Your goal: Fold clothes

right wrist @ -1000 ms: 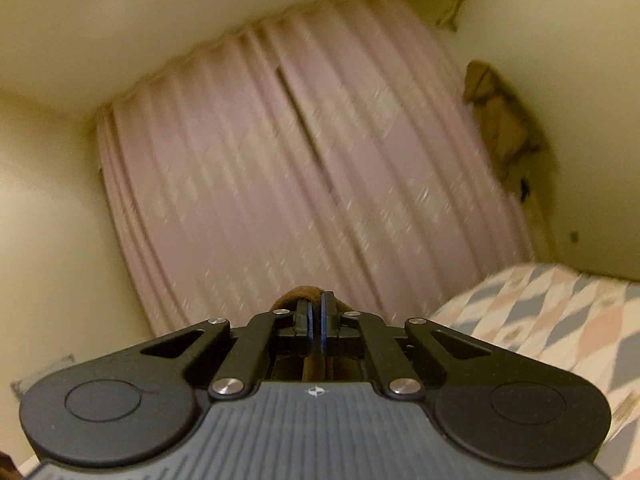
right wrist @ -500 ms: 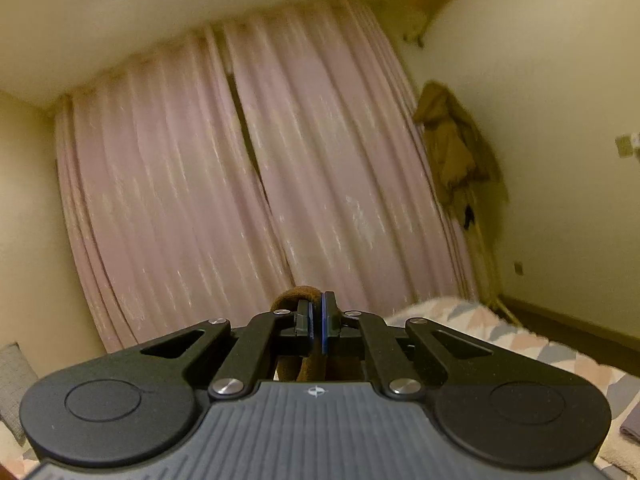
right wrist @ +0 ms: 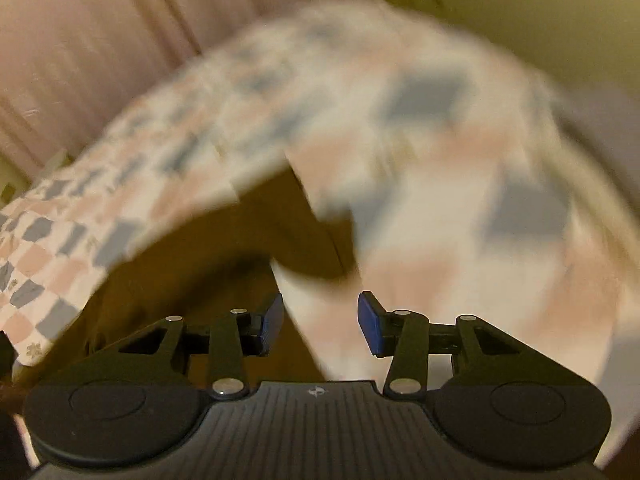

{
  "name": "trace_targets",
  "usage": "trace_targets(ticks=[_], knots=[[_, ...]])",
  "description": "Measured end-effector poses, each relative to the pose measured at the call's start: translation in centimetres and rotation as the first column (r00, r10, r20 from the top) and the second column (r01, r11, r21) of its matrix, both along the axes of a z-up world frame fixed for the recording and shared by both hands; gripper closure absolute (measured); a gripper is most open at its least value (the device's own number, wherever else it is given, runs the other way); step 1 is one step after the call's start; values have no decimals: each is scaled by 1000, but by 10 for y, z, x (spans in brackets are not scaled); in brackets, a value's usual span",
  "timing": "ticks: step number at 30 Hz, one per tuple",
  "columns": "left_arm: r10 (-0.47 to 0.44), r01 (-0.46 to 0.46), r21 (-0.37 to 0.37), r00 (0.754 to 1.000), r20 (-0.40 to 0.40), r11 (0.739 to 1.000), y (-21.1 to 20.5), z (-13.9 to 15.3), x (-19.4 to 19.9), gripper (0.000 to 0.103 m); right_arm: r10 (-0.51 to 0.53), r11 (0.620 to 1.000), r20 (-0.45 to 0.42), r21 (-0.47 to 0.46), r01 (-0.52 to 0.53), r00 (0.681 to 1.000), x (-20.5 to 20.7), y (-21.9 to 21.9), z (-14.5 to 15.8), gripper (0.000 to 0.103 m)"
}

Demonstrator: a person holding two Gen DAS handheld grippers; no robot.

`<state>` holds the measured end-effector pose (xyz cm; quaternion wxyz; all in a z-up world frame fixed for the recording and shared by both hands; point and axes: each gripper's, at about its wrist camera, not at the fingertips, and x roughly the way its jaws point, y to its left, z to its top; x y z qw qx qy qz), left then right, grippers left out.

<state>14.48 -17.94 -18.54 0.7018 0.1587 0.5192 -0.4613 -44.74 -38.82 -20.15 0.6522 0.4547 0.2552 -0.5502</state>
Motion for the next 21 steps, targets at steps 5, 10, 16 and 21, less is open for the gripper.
trace_targets(ticks=[5, 10, 16, 21], knots=[[-156, 161, 5, 961, -227, 987, 40, -74, -82, 67, -61, 988, 42, 141, 55, 997, -16, 77, -42, 58], [-255, 263, 31, 953, -166, 964, 43, -98, -120, 52, 39, 983, 54, 180, -48, 998, -13, 95, -57, 56], [-253, 257, 29, 961, -114, 966, 18, -123, -123, 41, 154, 972, 72, 168, -164, 985, -4, 54, -86, 34], [-265, 275, 123, 960, -91, 954, -2, -141, -135, 99, 256, 934, 54, 245, -261, 965, 10, 20, -137, 41]])
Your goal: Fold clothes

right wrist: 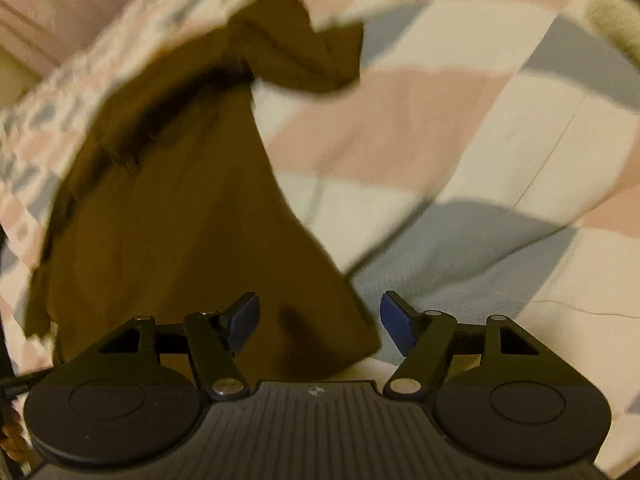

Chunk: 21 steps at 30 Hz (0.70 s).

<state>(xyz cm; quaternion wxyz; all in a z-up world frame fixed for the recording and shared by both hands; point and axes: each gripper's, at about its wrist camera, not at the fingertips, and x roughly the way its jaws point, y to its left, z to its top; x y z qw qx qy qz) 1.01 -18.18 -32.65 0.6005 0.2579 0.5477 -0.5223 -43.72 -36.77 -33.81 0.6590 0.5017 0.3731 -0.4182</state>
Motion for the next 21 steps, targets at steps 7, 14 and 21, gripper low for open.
trace_targets(ticks=[7, 14, 21], knots=[[99, -104, -138, 994, -39, 985, 39, 95, 20, 99, 25, 997, 149, 68, -35, 989, -18, 5, 40, 99], [184, -177, -124, 982, 47, 976, 104, 148, 33, 103, -9, 993, 218, 116, -17, 976, -63, 41, 88, 99], [345, -345, 17, 932, -108, 938, 127, 59, 19, 83, -70, 968, 39, 244, 58, 997, -52, 78, 1, 74]])
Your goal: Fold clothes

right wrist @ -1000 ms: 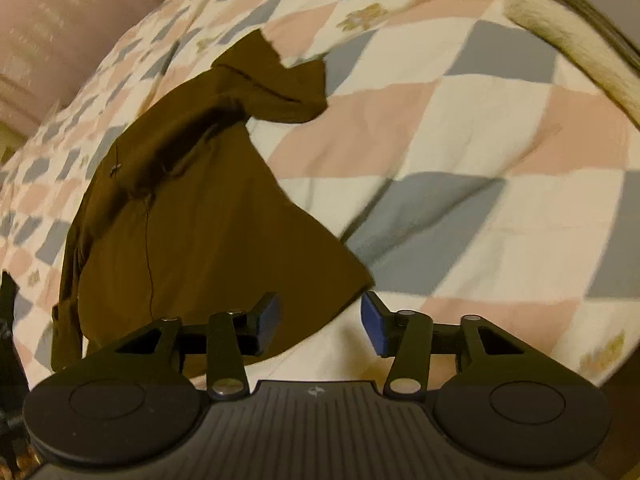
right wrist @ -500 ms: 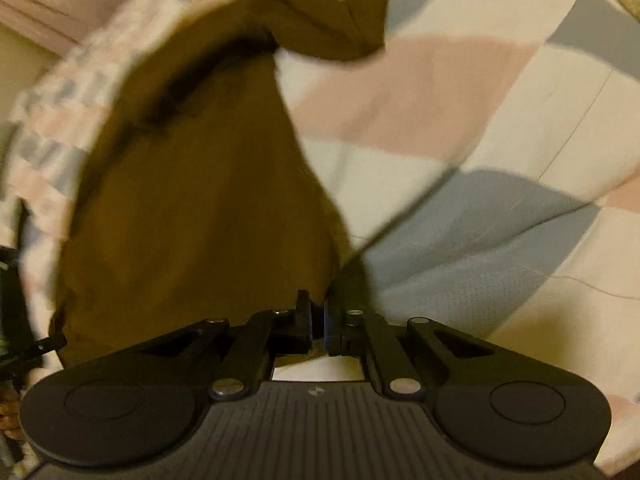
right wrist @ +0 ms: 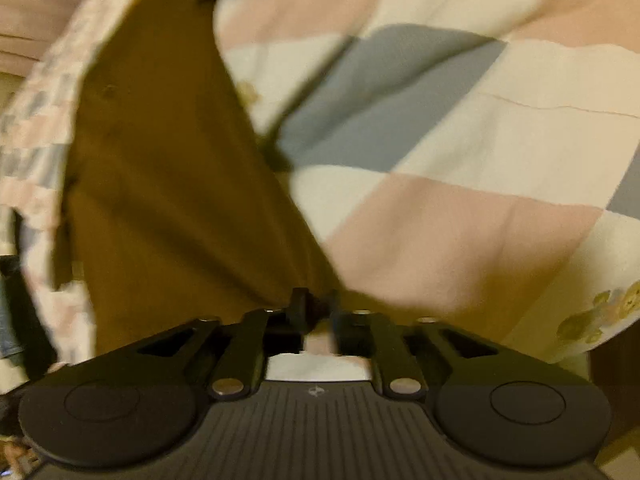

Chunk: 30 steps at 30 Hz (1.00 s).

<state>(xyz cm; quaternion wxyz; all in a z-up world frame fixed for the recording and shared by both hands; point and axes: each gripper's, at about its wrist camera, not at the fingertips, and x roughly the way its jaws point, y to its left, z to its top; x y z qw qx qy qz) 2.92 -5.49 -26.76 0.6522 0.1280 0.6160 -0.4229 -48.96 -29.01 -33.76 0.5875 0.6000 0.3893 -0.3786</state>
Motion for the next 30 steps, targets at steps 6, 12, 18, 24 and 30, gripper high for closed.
trace_targets(ticks=[6, 12, 18, 24, 30], knots=[[92, -93, -76, 996, -19, 993, -2, -25, 6, 51, 29, 995, 37, -101, -25, 999, 10, 0, 6, 48], [-29, 30, 24, 999, -27, 999, -39, -67, -16, 83, -78, 996, 93, -27, 80, 993, 5, -2, -19, 47], [-84, 87, -44, 995, 58, 995, -23, -17, -23, 99, 4, 999, 117, -38, 0, 993, 3, -1, 8, 99], [-91, 102, -89, 988, 124, 991, 6, 42, -22, 99, 9, 998, 180, -68, 3, 984, -9, 6, 52, 100], [-152, 143, 79, 979, 132, 987, 7, -17, -48, 98, 26, 1000, 59, -7, -26, 998, -7, 24, 11, 99]])
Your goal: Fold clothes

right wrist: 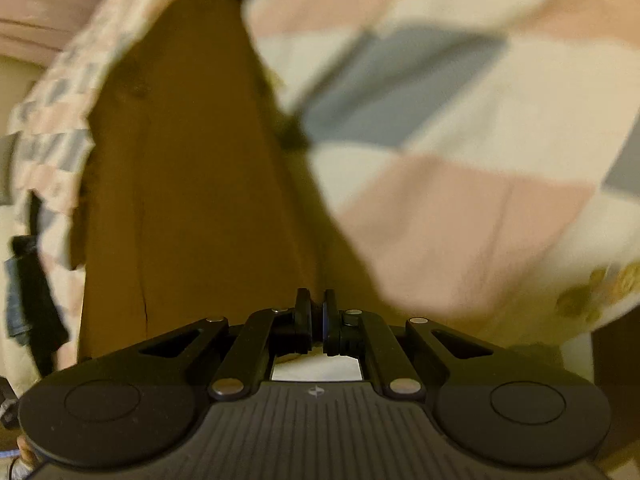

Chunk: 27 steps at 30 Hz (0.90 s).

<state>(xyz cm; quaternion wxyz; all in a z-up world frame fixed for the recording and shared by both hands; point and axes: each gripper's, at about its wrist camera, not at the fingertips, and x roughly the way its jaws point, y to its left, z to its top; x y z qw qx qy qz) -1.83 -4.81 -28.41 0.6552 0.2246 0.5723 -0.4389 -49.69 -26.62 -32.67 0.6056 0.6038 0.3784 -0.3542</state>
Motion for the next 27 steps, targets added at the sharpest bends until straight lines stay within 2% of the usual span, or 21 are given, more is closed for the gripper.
trace_targets(ticks=[1, 3, 5, 6, 8, 11, 13, 16, 18, 19, 20, 22, 23, 24, 27], knots=[[6, -6, 39, 1000, 4, 999, -2, -15, -3, 98, 9, 1000, -20, 9, -9, 1000, 3, 1, -8, 98], [23, -26, 126, 999, 25, 992, -8, -37, -7, 85, 45, 999, -72, 23, -43, 996, 11, 0, -19, 82], [31, -37, 156, 999, 42, 987, -4, -36, -8, 83, 115, 993, -140, 21, -113, 983, 18, -2, -14, 45], [32, -41, 160, 998, 56, 986, -2, -30, -8, 79, 151, 988, -179, 4, -152, 972, 19, -2, -8, 43], [47, -60, 168, 996, 82, 984, 4, -14, -4, 79, 177, 981, -241, -31, -189, 954, 14, -9, 6, 43], [87, -103, 145, 990, 114, 984, 9, 12, 13, 79, 72, 992, -233, -85, -94, 970, -5, -35, 26, 44], [93, -108, 103, 985, 143, 989, -3, 30, 24, 79, 19, 987, -220, -149, -53, 975, -6, -62, 40, 46], [74, -79, 22, 982, 173, 997, -39, 46, 42, 78, 1, 959, -194, -278, -56, 981, 20, -113, 60, 57], [51, -49, -17, 980, 190, 999, -73, 47, 55, 67, 11, 931, -191, -357, -80, 981, 53, -152, 69, 57], [36, -31, -29, 979, 202, 999, -89, 47, 61, 64, 12, 913, -203, -396, -94, 979, 70, -170, 73, 52], [10, -5, -25, 975, 224, 1000, -105, 45, 67, 59, 8, 893, -225, -437, -108, 974, 87, -189, 75, 37], [-80, 81, 8, 952, 296, 997, -140, 33, 72, 57, 7, 854, -276, -499, -149, 961, 119, -223, 71, 22], [-140, 138, 31, 931, 338, 990, -154, 26, 73, 51, 11, 833, -307, -524, -179, 952, 136, -241, 68, 22], [-205, 198, 59, 901, 382, 979, -167, 19, 74, 42, 18, 819, -338, -534, -208, 941, 149, -257, 59, 21], [-393, 364, 156, 787, 475, 918, -191, -9, 69, 36, 42, 814, -432, -508, -281, 901, 183, -296, 24, 21]])
